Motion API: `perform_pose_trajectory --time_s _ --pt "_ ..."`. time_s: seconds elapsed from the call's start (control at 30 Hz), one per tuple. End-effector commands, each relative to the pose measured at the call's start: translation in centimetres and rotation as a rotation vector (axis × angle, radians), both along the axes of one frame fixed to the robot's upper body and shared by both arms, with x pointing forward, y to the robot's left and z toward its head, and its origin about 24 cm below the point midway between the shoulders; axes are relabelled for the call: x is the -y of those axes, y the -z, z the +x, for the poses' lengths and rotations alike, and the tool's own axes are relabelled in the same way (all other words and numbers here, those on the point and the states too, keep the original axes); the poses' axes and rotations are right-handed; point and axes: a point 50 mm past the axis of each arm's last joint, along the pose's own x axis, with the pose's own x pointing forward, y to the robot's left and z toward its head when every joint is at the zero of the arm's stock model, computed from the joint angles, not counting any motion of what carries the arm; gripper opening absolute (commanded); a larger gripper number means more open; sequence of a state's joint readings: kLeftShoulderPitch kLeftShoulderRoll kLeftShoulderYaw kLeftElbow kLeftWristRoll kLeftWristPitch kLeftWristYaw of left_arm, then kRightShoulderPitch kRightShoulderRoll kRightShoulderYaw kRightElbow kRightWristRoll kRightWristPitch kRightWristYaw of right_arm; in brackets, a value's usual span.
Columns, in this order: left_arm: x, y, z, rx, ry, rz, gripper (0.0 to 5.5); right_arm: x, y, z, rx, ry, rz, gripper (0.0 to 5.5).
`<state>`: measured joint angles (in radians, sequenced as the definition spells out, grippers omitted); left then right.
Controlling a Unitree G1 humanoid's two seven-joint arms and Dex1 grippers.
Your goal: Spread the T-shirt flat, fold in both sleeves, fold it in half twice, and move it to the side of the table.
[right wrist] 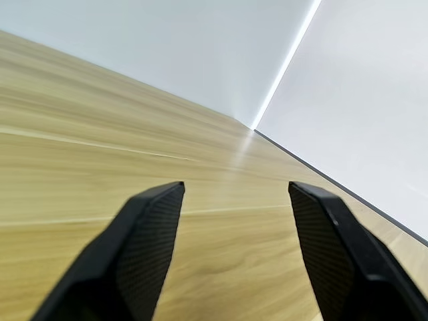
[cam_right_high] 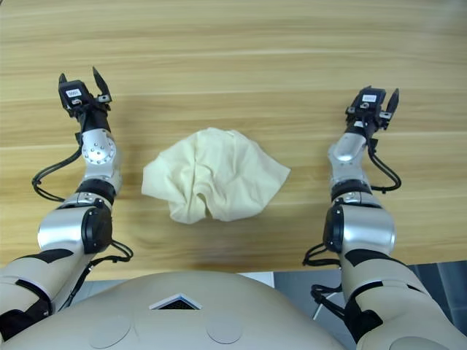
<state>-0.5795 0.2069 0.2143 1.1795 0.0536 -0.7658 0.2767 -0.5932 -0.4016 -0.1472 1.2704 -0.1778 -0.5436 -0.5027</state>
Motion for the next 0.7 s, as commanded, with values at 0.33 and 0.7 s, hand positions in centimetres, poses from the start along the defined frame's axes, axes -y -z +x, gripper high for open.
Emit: perform_pose_trajectory --time_s 0.33,0.7 --pt "0.5 -0.4 -0.4 0.070 0.071 -0.001 3.54 -3.0 0.0 0.7 0.011 -0.231 -0.068 2.90" --pt "0.4 -0.3 -0.3 0.056 0.072 -0.009 3.54 -3.5 -0.1 0.6 0.037 -0.253 -0.099 2.90"
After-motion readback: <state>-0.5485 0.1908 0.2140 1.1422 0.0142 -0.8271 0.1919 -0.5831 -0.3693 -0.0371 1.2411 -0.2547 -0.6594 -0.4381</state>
